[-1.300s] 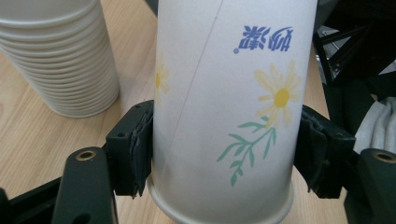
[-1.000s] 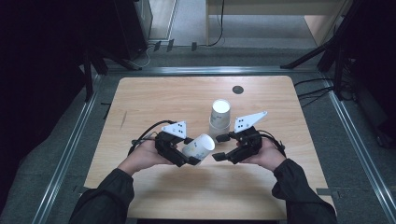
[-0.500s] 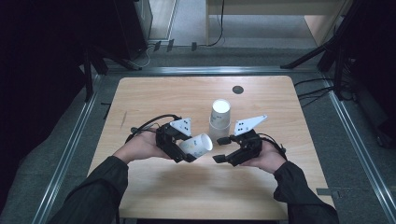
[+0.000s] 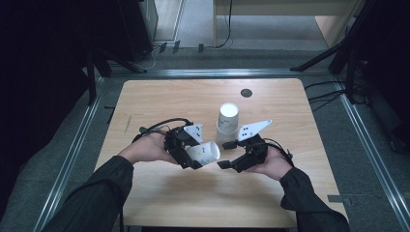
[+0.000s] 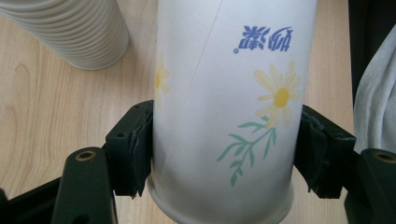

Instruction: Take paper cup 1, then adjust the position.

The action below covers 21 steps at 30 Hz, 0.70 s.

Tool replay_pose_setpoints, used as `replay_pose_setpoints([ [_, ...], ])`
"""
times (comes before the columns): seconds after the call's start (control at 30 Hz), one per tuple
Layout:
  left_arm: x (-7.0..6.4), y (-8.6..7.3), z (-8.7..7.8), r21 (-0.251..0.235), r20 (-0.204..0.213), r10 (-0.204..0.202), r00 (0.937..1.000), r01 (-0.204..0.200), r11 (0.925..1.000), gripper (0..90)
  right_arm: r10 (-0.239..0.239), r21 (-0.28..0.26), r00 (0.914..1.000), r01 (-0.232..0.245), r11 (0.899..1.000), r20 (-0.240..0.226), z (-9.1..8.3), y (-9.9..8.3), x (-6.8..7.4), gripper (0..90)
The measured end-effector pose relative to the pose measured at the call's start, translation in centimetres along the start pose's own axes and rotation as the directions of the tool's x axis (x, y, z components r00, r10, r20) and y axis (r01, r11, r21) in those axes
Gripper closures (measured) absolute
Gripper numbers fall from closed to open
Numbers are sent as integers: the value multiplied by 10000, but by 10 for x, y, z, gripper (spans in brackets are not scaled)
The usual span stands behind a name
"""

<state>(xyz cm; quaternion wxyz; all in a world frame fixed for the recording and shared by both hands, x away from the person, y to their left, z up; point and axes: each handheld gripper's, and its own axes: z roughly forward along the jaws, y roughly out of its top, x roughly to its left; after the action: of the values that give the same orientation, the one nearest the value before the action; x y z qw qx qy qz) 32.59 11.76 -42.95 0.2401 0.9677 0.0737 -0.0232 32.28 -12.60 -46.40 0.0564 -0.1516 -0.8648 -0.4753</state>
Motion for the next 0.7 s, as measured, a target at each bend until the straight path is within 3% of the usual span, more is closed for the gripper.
replay_pose_setpoints([
  [0.23, -3, 3, 6, 562, 73, 166, 9998, -170, 9983, 293, -182, -34, 9998, 182, 9998, 10, 4, 1, 2, 251],
  [0.43, -1, 11, 8, 672, 232, 353, 9991, -368, 9971, 294, -303, -167, 9995, 302, 9994, -83, 7, 3, 5, 251],
  [0.7, -2, 21, 11, 1293, 178, 792, 9967, -809, 9883, 293, -391, -159, 9990, 387, 9991, -235, 12, 6, 6, 252],
])
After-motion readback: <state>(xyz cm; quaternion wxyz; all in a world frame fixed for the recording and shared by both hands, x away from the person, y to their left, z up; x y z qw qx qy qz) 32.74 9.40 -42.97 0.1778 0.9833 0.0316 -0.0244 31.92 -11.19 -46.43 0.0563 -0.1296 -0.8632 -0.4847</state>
